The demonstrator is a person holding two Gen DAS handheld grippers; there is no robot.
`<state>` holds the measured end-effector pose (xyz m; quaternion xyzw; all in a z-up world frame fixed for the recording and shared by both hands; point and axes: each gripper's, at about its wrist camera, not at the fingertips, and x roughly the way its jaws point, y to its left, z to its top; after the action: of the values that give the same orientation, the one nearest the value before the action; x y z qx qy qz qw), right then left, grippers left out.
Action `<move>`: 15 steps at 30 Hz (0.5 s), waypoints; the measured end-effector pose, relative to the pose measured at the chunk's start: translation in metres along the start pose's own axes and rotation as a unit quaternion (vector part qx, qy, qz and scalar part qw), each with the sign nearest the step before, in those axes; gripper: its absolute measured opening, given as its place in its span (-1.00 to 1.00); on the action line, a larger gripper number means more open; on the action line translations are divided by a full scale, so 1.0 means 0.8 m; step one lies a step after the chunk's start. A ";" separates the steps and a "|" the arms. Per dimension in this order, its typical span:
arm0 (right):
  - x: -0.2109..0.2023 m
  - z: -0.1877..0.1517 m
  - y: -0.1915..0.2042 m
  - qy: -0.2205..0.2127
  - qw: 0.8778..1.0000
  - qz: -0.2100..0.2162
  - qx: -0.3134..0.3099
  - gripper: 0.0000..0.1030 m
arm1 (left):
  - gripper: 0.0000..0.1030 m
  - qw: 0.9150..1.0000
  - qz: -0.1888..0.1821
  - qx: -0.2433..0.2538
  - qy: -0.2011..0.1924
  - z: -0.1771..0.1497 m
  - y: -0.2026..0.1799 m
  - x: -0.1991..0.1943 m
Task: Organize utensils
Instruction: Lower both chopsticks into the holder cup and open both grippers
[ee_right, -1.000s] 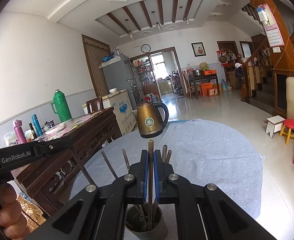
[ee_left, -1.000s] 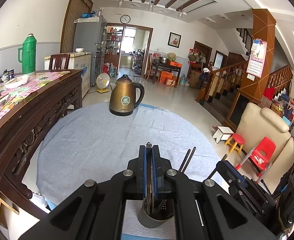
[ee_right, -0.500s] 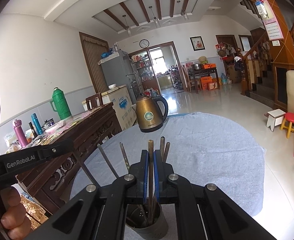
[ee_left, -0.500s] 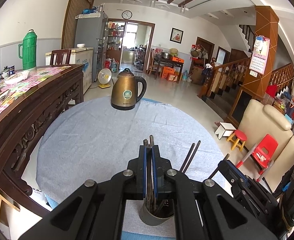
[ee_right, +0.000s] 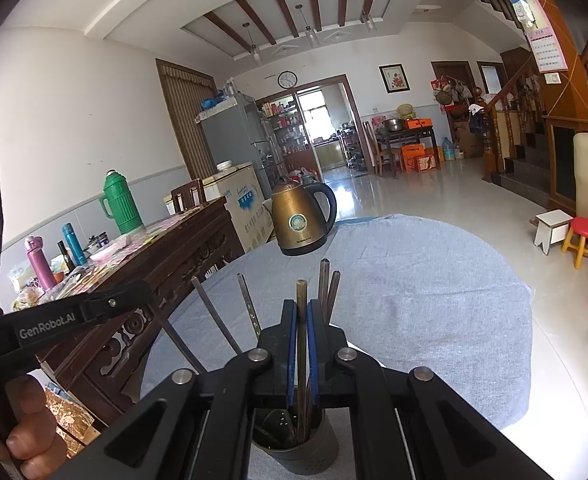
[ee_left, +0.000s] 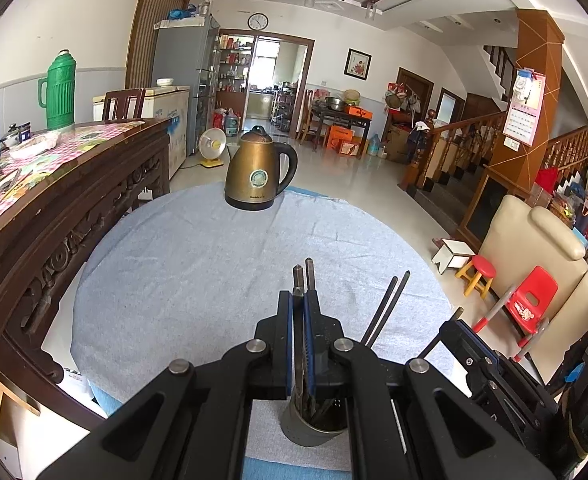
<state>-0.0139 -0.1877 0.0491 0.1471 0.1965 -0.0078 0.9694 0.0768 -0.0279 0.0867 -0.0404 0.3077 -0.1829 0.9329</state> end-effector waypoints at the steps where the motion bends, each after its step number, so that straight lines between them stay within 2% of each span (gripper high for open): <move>1: -0.001 -0.001 0.000 0.001 1.000 0.001 0.001 -0.88 | -0.90 1.000 0.000 -0.001 0.001 -0.001 0.000 0.000; 15: 0.006 -0.007 -0.005 0.016 1.000 0.005 0.007 -0.88 | -0.90 1.000 -0.004 -0.003 0.020 -0.012 0.005 0.010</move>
<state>-0.0120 -0.1900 0.0414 0.1553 0.2115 -0.0022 0.9650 0.0784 -0.0271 0.0736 -0.0407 0.3270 -0.1861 0.9256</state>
